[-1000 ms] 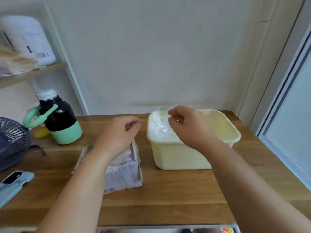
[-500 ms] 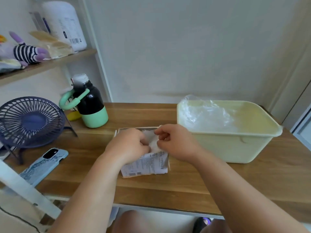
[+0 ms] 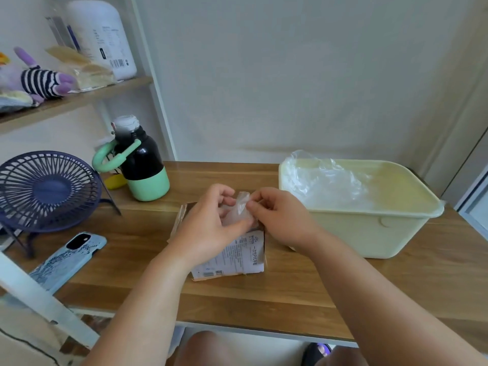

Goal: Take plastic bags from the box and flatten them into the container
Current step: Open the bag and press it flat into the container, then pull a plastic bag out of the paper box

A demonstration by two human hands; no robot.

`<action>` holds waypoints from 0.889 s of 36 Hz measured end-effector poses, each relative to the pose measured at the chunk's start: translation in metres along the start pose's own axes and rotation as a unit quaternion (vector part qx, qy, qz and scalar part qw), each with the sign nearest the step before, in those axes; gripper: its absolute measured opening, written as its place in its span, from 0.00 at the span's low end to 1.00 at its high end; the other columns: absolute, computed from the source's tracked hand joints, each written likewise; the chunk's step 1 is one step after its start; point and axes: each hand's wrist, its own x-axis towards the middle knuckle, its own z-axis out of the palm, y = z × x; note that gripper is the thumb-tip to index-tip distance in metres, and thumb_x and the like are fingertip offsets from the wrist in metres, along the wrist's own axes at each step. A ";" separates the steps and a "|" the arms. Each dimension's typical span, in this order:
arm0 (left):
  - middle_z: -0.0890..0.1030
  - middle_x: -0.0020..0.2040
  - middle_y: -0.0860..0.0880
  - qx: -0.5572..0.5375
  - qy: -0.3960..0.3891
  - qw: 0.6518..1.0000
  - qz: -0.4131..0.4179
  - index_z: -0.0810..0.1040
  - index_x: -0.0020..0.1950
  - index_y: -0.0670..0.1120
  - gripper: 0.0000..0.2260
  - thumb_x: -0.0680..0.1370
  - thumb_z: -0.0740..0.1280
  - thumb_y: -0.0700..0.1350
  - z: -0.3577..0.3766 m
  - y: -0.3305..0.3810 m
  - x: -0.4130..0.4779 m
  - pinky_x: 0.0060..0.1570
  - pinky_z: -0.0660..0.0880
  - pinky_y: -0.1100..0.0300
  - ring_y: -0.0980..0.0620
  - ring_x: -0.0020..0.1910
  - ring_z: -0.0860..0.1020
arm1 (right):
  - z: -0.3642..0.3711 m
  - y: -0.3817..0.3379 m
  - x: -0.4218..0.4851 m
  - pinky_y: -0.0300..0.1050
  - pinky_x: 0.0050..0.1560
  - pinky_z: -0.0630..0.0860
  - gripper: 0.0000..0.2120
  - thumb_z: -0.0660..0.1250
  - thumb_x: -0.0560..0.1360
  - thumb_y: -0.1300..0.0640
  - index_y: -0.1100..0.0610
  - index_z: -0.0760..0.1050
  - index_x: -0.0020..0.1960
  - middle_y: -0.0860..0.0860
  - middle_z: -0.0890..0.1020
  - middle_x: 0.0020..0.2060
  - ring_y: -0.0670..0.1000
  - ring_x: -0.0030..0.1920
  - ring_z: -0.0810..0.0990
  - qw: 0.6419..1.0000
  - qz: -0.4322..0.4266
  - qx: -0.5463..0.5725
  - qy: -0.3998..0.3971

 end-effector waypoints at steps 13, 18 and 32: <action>0.72 0.67 0.57 0.177 -0.087 0.980 -0.018 0.64 0.71 0.59 0.38 0.66 0.55 0.77 0.000 0.000 0.002 0.58 0.72 0.55 0.56 0.62 0.72 | -0.027 -0.020 0.005 0.44 0.37 0.69 0.11 0.58 0.80 0.62 0.56 0.71 0.40 0.54 0.78 0.37 0.52 0.37 0.74 0.901 -0.020 0.408 0.145; 0.66 0.72 0.56 0.105 -0.054 0.993 0.005 0.64 0.72 0.65 0.42 0.63 0.41 0.81 0.003 0.018 0.000 0.70 0.62 0.47 0.54 0.72 0.63 | -0.058 -0.020 0.002 0.46 0.42 0.73 0.10 0.56 0.77 0.64 0.58 0.73 0.41 0.53 0.78 0.38 0.55 0.42 0.75 0.822 -0.047 0.551 0.135; 0.76 0.60 0.61 -0.192 0.058 0.979 0.029 0.72 0.68 0.55 0.25 0.73 0.74 0.51 0.041 0.078 0.040 0.61 0.75 0.52 0.58 0.61 0.75 | -0.125 -0.005 -0.027 0.51 0.48 0.73 0.21 0.62 0.69 0.39 0.57 0.77 0.40 0.54 0.80 0.41 0.54 0.42 0.79 0.828 -0.045 0.558 0.025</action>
